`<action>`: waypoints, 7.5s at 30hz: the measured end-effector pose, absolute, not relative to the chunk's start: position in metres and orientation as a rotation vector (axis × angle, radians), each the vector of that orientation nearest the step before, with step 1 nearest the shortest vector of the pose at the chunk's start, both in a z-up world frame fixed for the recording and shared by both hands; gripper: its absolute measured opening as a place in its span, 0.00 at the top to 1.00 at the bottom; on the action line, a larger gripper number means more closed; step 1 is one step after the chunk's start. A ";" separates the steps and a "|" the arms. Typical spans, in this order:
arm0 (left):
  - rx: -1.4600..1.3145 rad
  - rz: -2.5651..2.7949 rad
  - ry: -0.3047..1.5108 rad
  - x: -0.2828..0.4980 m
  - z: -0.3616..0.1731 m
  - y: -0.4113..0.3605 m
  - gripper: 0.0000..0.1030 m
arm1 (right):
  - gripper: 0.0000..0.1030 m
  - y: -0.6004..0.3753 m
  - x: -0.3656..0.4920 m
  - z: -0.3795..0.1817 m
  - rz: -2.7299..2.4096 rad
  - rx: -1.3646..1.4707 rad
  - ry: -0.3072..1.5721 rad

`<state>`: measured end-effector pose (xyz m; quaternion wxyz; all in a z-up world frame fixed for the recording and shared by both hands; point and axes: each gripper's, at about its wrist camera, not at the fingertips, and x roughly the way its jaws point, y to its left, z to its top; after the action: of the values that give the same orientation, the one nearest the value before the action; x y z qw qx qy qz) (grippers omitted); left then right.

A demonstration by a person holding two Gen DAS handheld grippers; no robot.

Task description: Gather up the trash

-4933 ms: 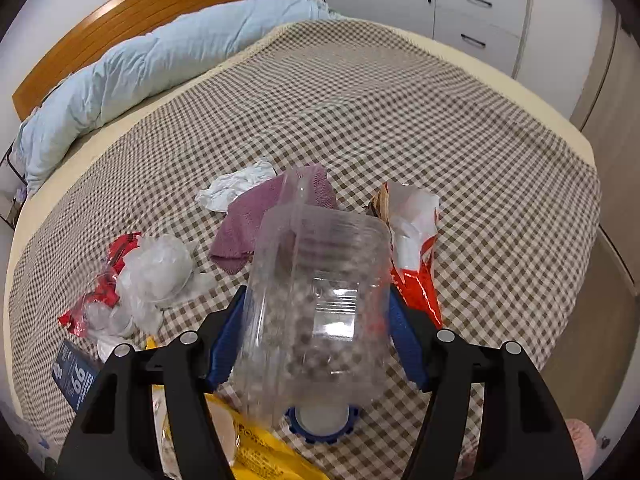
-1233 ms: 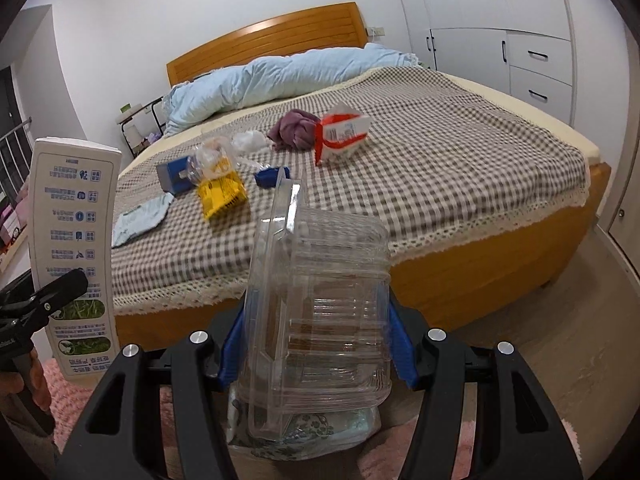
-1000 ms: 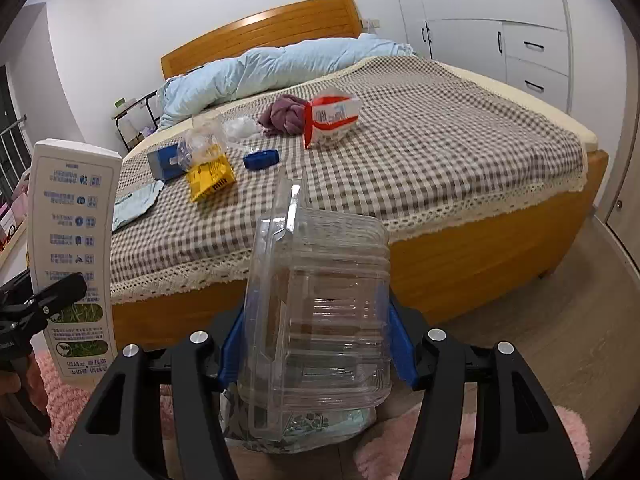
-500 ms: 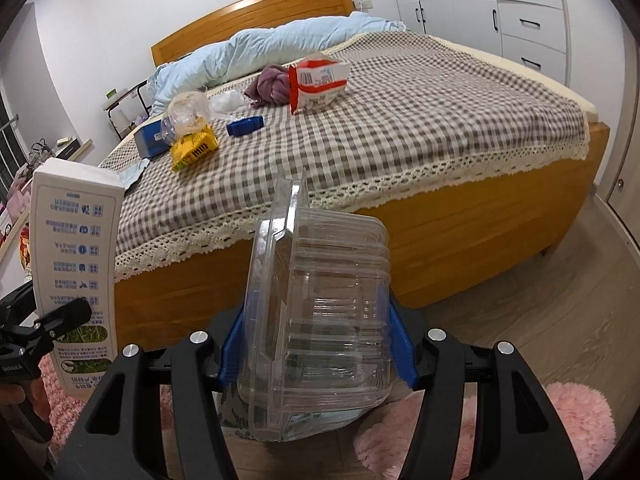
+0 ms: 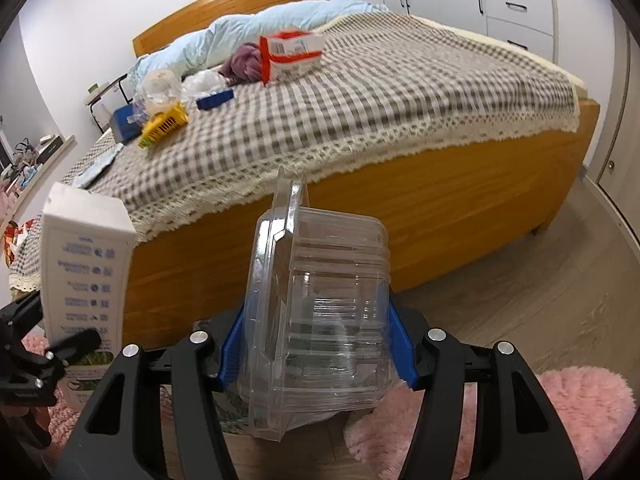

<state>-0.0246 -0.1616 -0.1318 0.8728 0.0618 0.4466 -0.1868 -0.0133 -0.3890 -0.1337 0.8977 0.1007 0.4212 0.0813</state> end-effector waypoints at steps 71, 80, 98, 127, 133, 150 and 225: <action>0.976 -0.646 1.239 0.052 -0.421 -0.280 0.28 | 0.44 -0.477 0.044 -0.214 -0.157 0.322 1.103; 1.050 -0.714 1.214 0.049 -0.459 -0.285 0.29 | 0.44 -0.475 0.050 -0.221 -0.148 0.326 1.114; 1.116 -0.792 1.158 0.043 -0.469 -0.267 0.27 | 0.44 -0.478 0.056 -0.224 -0.132 0.329 1.131; 1.043 -0.624 1.323 0.016 -0.438 -0.239 0.30 | 0.44 -0.495 0.049 -0.224 -0.097 0.357 1.107; 1.118 -0.605 1.332 0.001 -0.474 -0.262 0.30 | 0.44 -0.493 0.048 -0.224 -0.095 0.349 1.108; 1.012 -0.625 1.293 0.015 -0.434 -0.250 0.26 | 0.44 -0.497 0.042 -0.216 -0.067 0.355 1.090; 0.233 -0.361 1.038 -0.038 -0.231 -0.171 0.08 | 0.44 -0.442 -0.010 -0.184 0.171 0.181 0.951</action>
<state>-0.0380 -0.1712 -0.2308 0.8464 0.1107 0.4920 -0.1711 -0.0100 -0.4423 -0.1837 0.8816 0.0867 0.4567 0.0823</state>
